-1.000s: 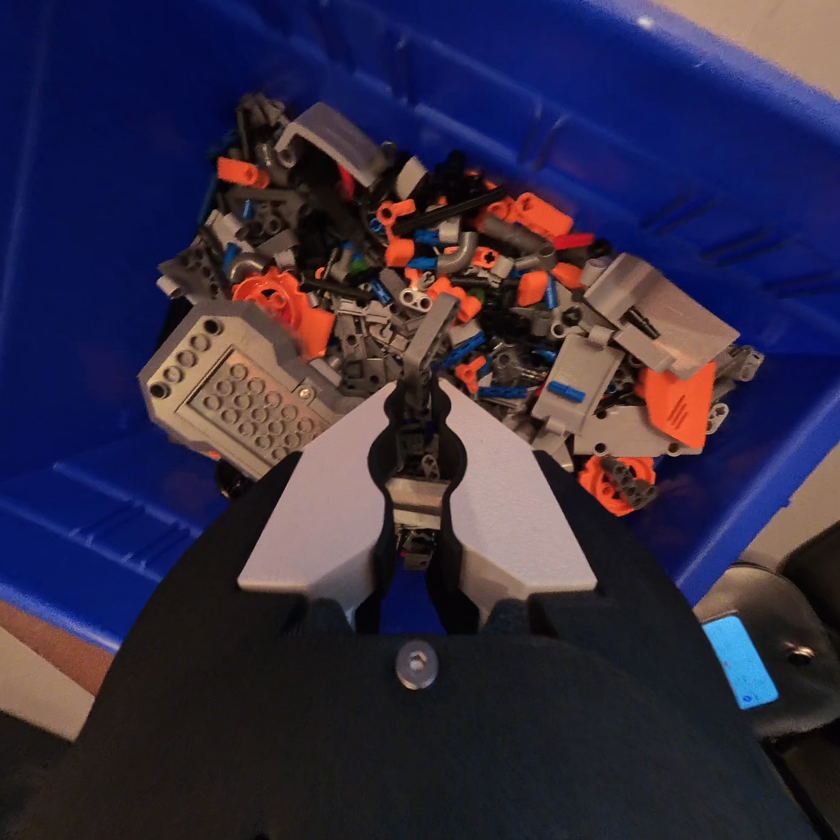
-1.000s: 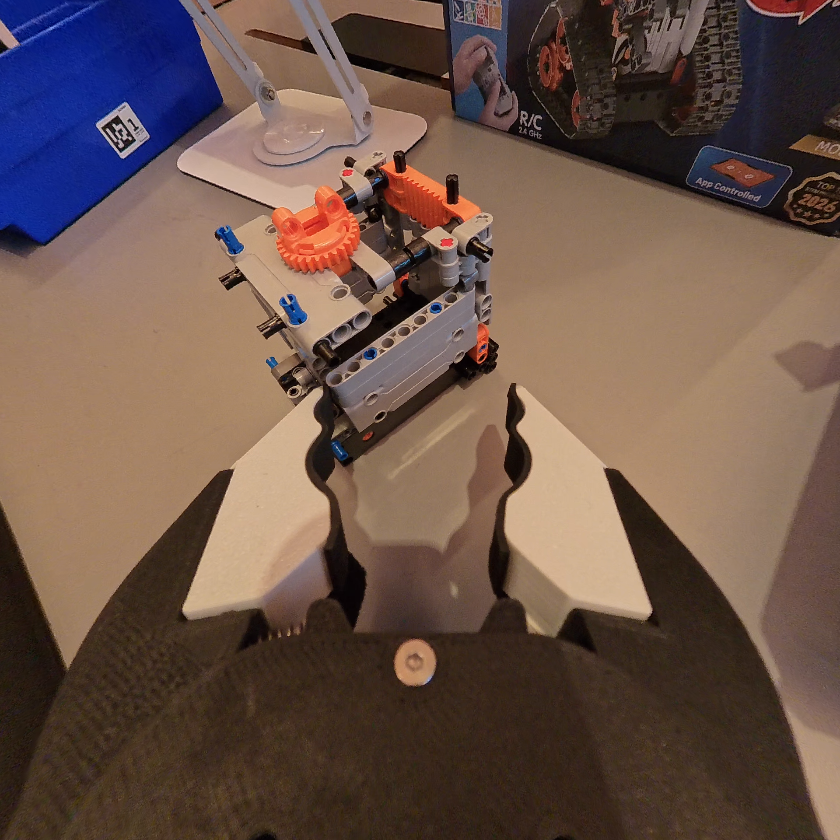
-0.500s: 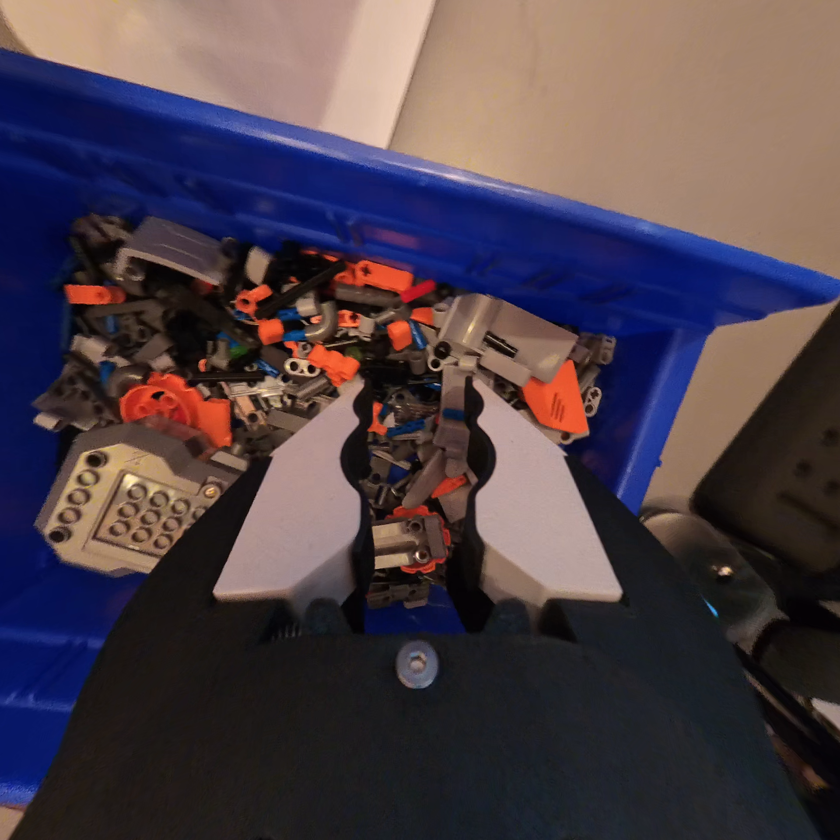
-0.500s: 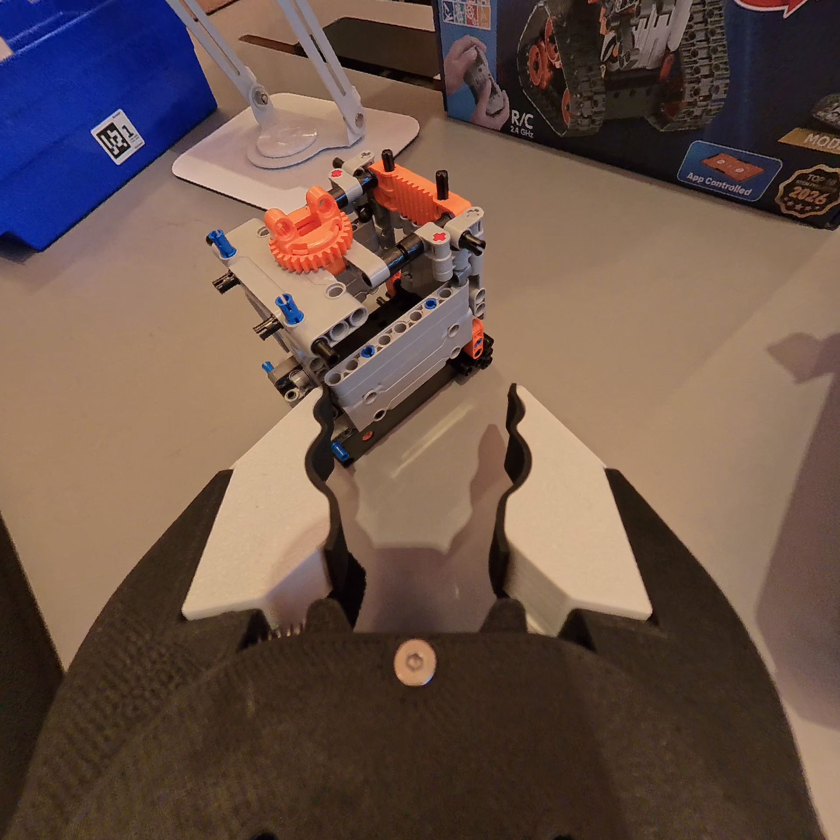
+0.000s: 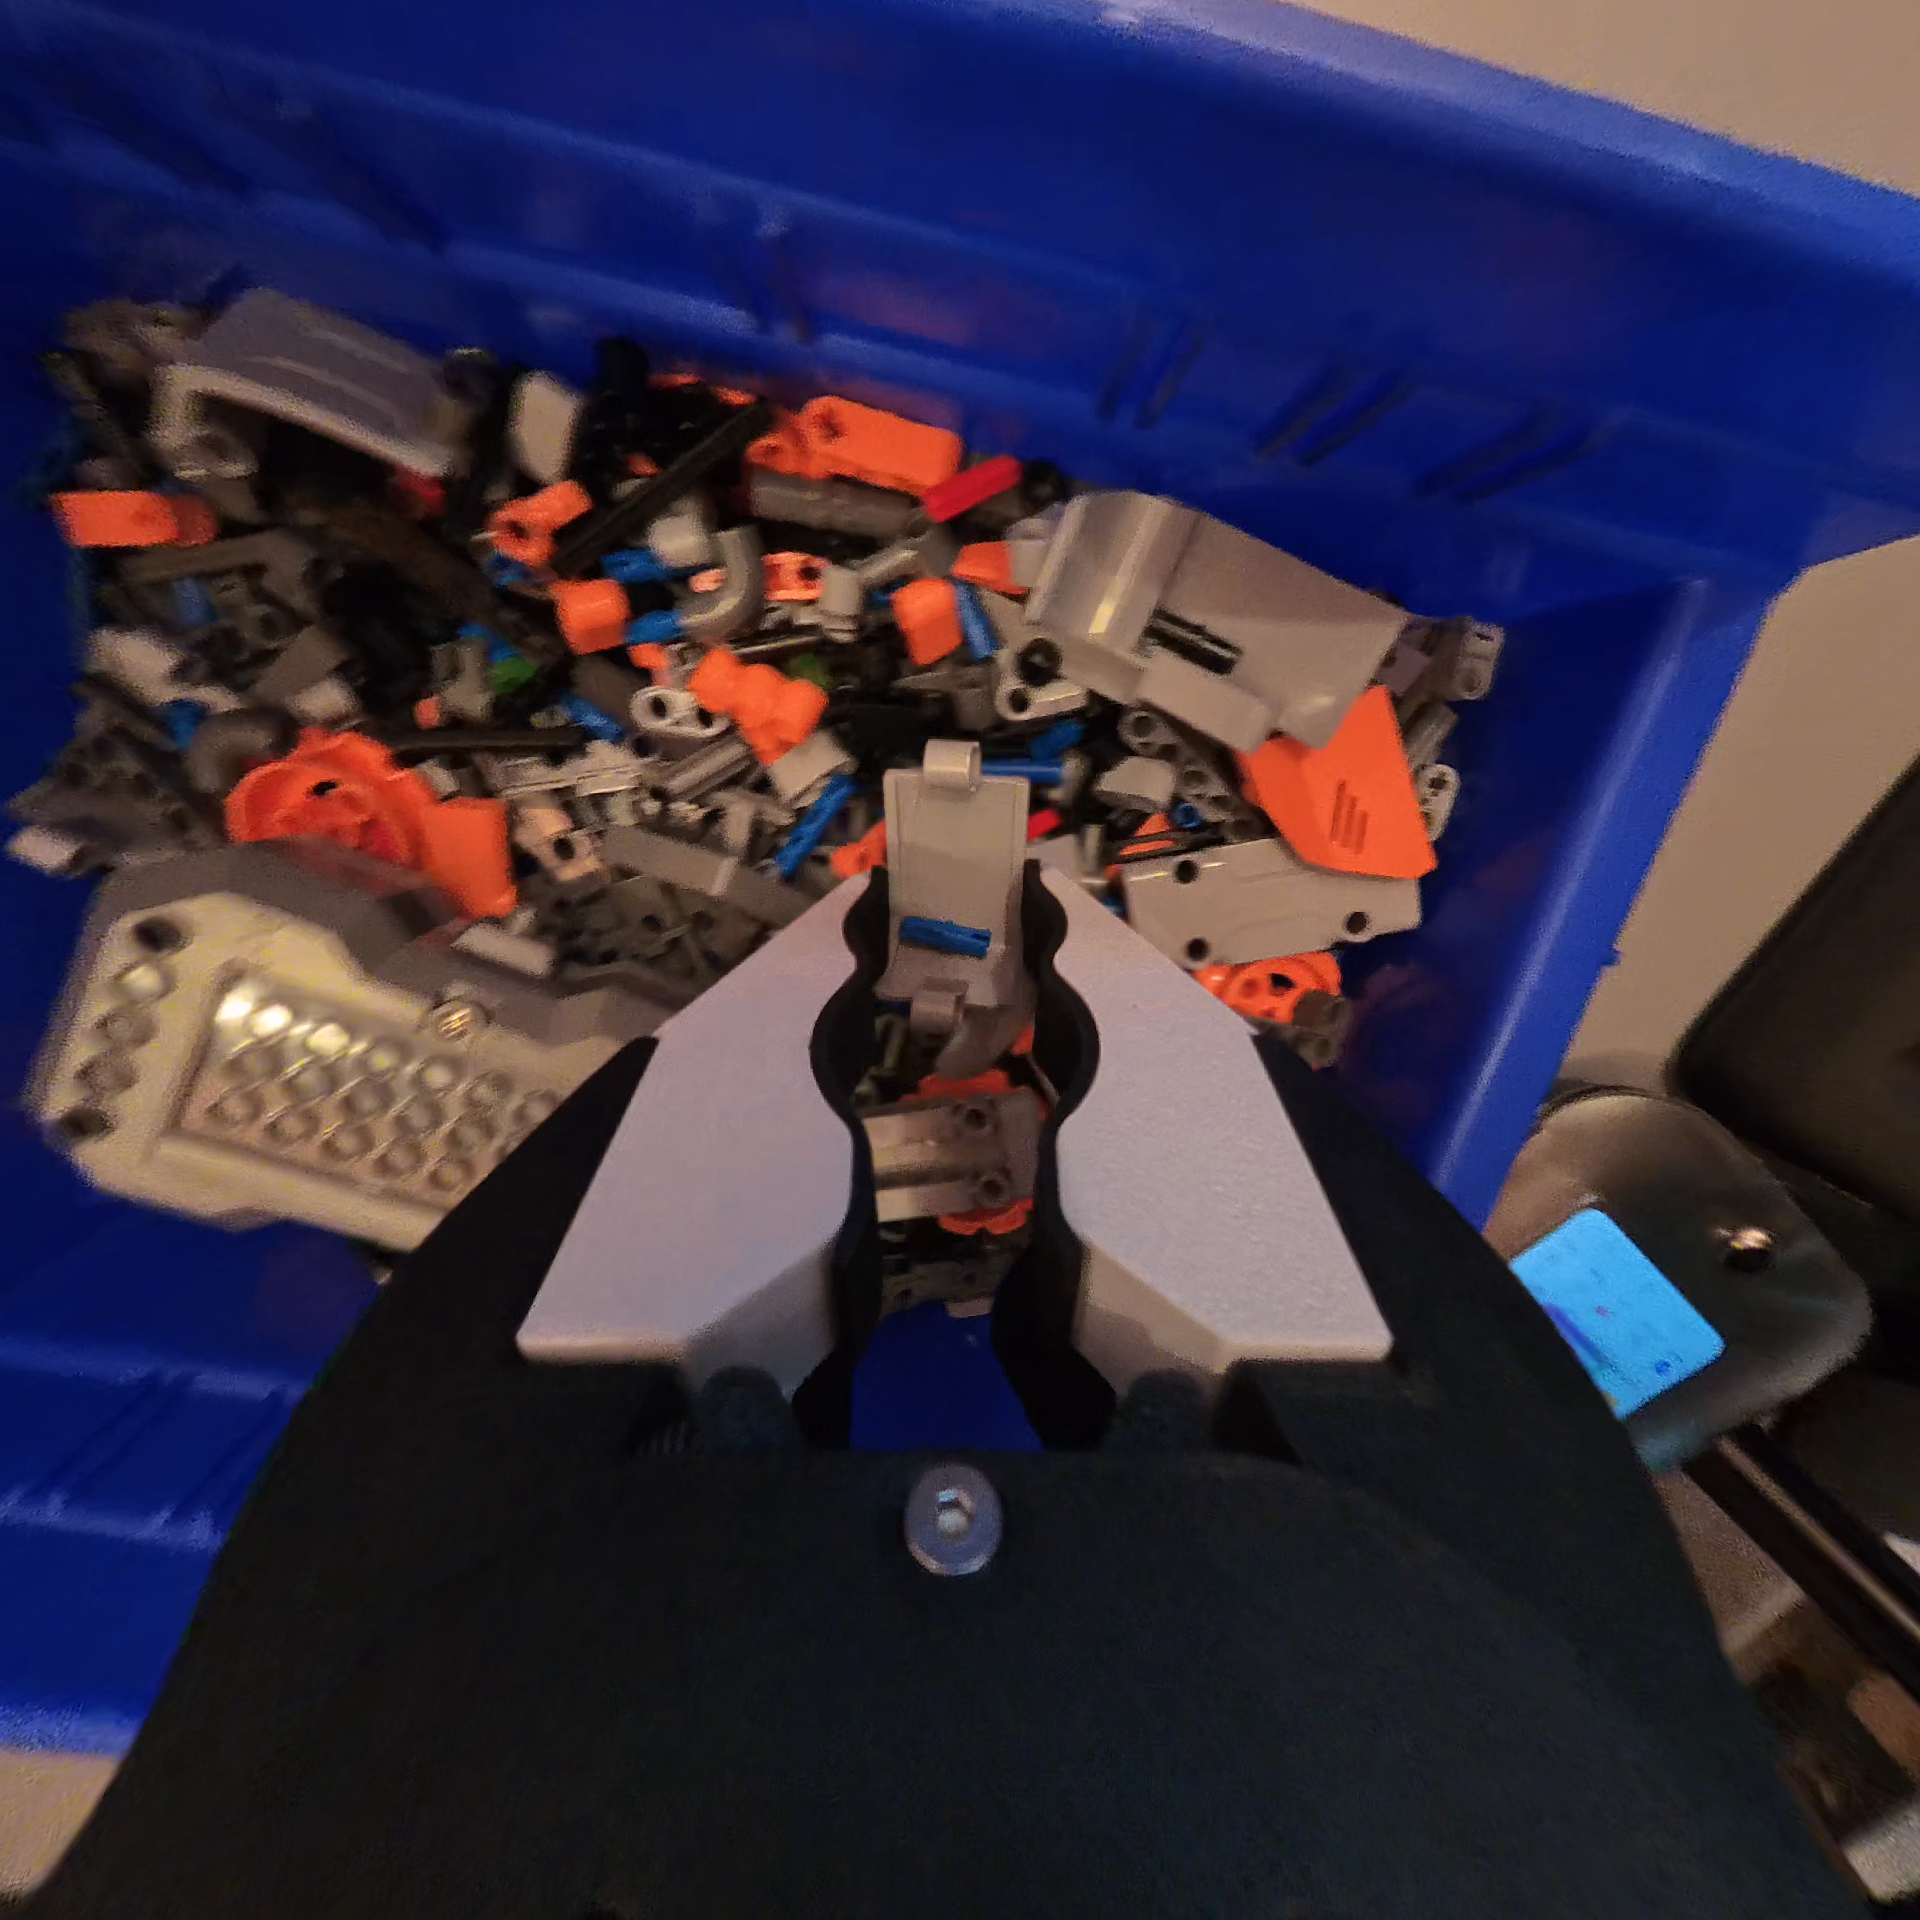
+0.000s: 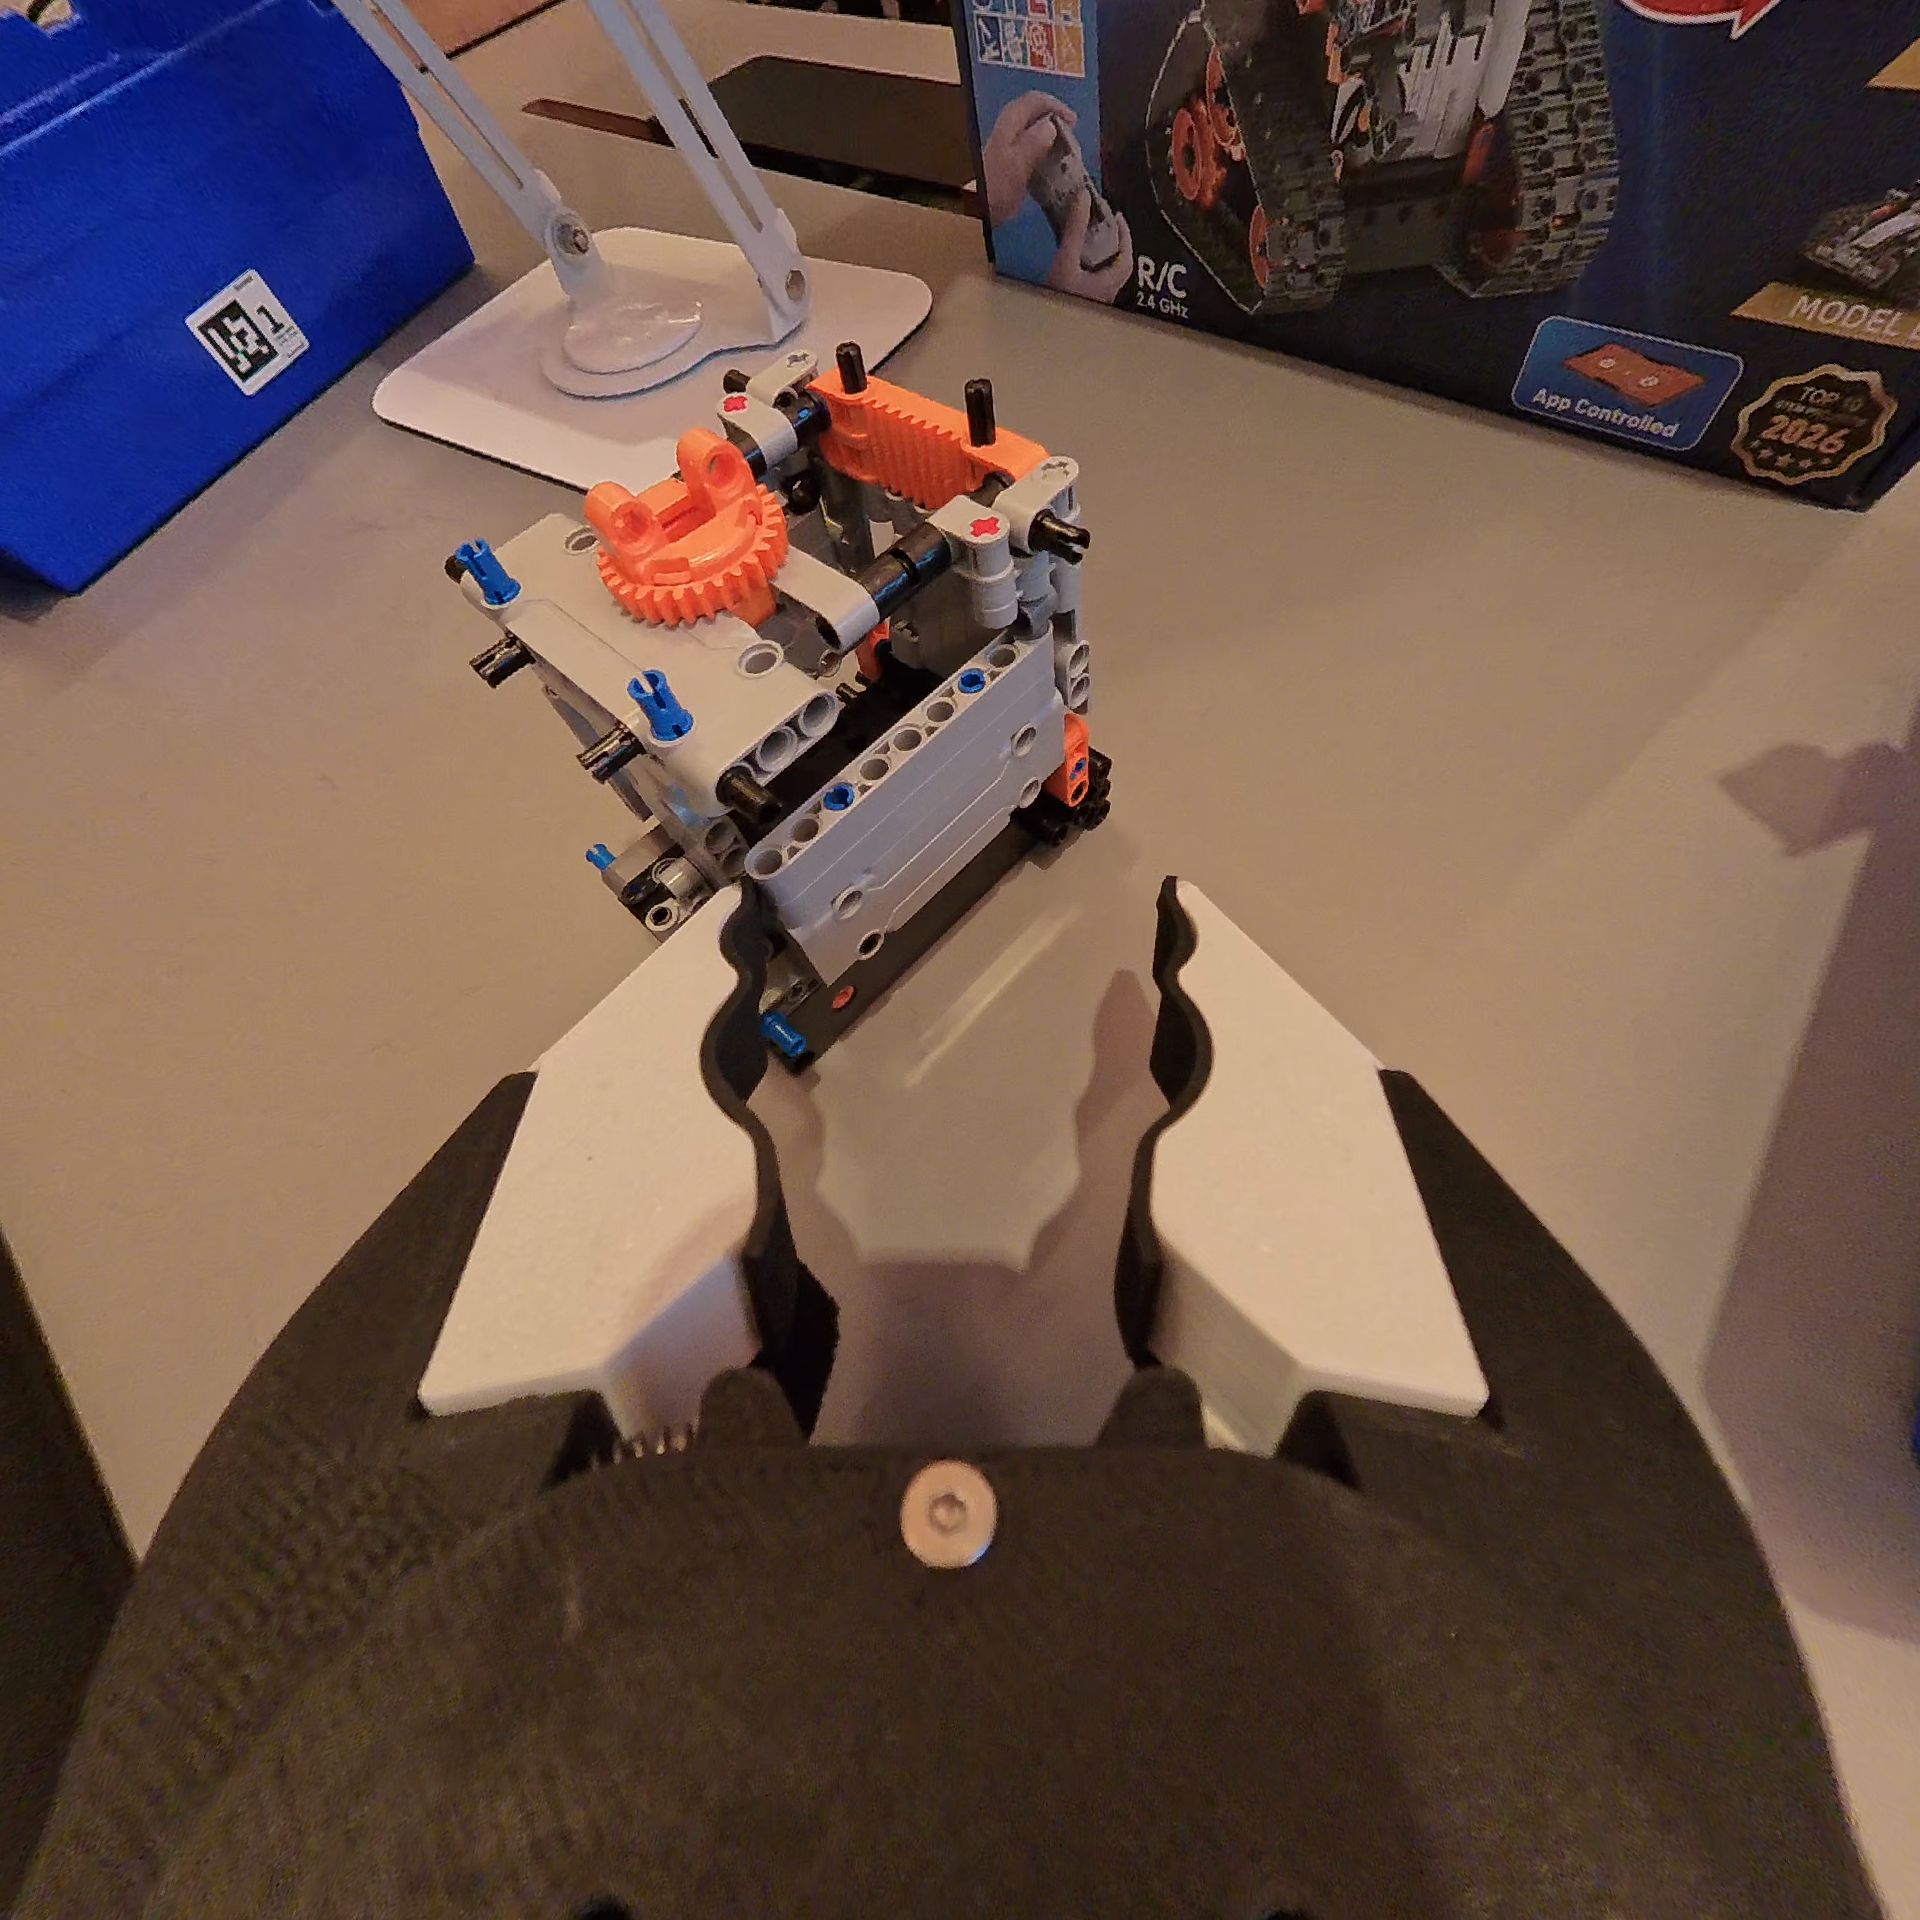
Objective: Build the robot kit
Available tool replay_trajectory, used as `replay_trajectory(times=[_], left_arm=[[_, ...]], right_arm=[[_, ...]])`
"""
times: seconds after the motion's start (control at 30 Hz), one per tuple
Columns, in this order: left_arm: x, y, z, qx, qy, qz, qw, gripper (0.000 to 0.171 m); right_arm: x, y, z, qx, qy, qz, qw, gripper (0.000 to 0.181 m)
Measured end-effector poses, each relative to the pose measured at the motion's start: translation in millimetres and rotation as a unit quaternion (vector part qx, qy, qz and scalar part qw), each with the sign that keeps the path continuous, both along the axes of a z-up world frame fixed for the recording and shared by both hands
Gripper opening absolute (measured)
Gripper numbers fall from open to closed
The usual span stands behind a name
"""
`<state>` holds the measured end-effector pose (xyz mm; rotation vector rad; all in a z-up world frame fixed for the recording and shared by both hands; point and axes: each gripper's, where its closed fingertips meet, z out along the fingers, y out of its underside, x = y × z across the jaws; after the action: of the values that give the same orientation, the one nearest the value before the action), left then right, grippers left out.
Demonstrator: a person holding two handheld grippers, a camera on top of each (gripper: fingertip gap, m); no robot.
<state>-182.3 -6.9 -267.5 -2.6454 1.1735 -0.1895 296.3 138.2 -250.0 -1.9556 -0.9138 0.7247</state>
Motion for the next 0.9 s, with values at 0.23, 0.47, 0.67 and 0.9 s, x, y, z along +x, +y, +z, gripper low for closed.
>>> replay_trajectory(times=[0.23, 0.47, 0.67, 0.9], left_arm=[[-22, 22, 11, 0.056, 0.02, 0.047, 0.997, 0.042], [1, -10, 7, -0.007, 0.021, -0.019, 1.0, 0.04], [12, -12, -13, -0.021, 0.038, -0.018, 0.999, 0.027], [-18, -3, -7, -0.009, 0.09, 0.024, 0.996, 0.012]], right_arm=[[0, 0, 0, 0.0, 0.001, -0.001, 1.0, 0.073], [1, 1, 0, -0.001, 0.001, -0.002, 1.0, 0.073], [1, 1, -1, -0.003, 0.001, -0.002, 1.0, 0.073], [2, 1, -1, -0.003, 0.001, -0.003, 1.0, 0.073]])
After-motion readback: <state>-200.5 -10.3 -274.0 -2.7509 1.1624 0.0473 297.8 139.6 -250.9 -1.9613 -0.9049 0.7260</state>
